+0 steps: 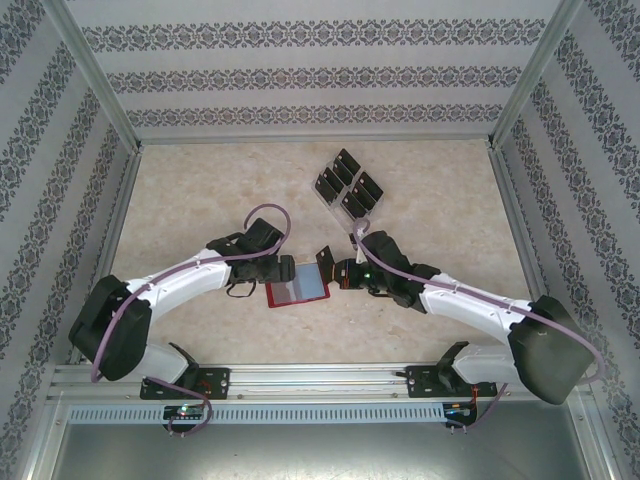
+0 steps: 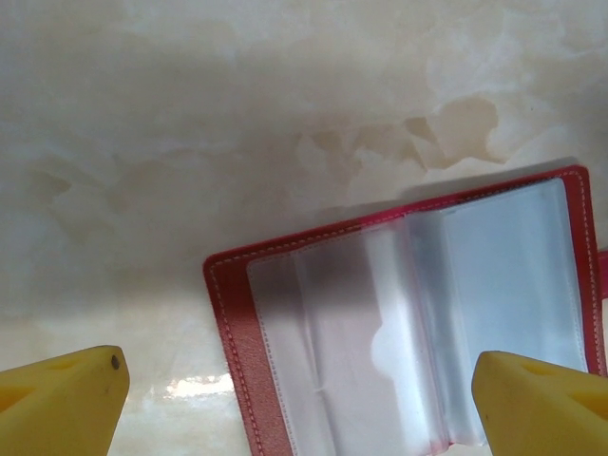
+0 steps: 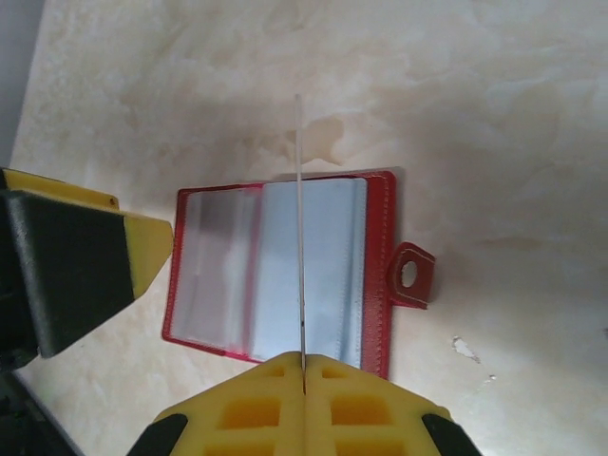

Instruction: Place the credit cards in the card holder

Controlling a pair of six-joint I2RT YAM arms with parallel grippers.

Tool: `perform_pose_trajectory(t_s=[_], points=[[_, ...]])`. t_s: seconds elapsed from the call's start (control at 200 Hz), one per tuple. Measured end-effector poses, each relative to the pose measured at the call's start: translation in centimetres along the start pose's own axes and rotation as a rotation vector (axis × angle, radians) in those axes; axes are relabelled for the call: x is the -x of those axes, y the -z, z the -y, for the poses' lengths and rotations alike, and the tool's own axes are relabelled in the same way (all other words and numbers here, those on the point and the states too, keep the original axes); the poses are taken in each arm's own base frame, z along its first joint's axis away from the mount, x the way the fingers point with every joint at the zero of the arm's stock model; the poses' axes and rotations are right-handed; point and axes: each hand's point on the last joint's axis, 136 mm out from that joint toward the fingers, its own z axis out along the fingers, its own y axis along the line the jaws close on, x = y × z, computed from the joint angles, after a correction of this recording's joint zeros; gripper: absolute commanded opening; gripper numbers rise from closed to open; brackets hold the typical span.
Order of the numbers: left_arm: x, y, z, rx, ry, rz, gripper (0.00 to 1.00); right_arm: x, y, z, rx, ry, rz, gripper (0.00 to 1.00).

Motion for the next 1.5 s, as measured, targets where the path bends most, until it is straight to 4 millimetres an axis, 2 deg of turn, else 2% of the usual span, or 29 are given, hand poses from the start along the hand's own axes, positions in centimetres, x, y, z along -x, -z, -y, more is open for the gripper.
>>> perform_pose_trajectory(t_s=[0.19,0.35,0.49,0.635,0.754,0.919,1.019,1.104,1.234,1.504], points=[[-0.1,-1.2,2.5,-0.009,-0.053,-0.031,0.94,-0.3,-1.0,1.7,-0.063,-0.014,-0.010,0.00],[-0.1,-1.9,4.3,-0.019,-0.084,-0.044,0.94,0.3,-1.0,2.7,-0.091,-0.031,0.010,0.00],[-0.6,-2.8,4.8,-0.009,-0.102,-0.065,0.94,1.0,-0.6,3.9,-0.115,-0.058,0.029,0.00],[-1.0,-3.2,4.6,0.004,-0.108,-0.076,0.94,2.6,0.8,4.7,-0.127,-0.077,0.066,0.00],[-0.7,-3.1,4.4,0.017,-0.108,-0.061,0.94,5.7,2.3,4.2,-0.122,-0.061,0.110,0.00],[0.1,-2.0,4.3,0.015,-0.104,-0.018,0.95,12.7,4.7,1.9,-0.103,0.034,0.211,0.00],[0.5,-1.1,4.1,0.008,-0.097,0.007,0.95,16.6,4.7,0.5,-0.114,0.152,0.232,0.00],[1.0,-0.4,3.9,0.004,-0.088,0.027,0.95,18.2,3.8,0.3,-0.140,0.258,0.215,0.00],[1.7,0.4,2.8,0.016,-0.061,0.052,0.95,18.4,1.8,1.8,-0.207,0.387,0.146,0.00],[2.2,0.9,0.8,0.037,-0.018,0.062,0.95,15.6,-2.4,6.5,-0.374,0.554,-0.021,0.00]])
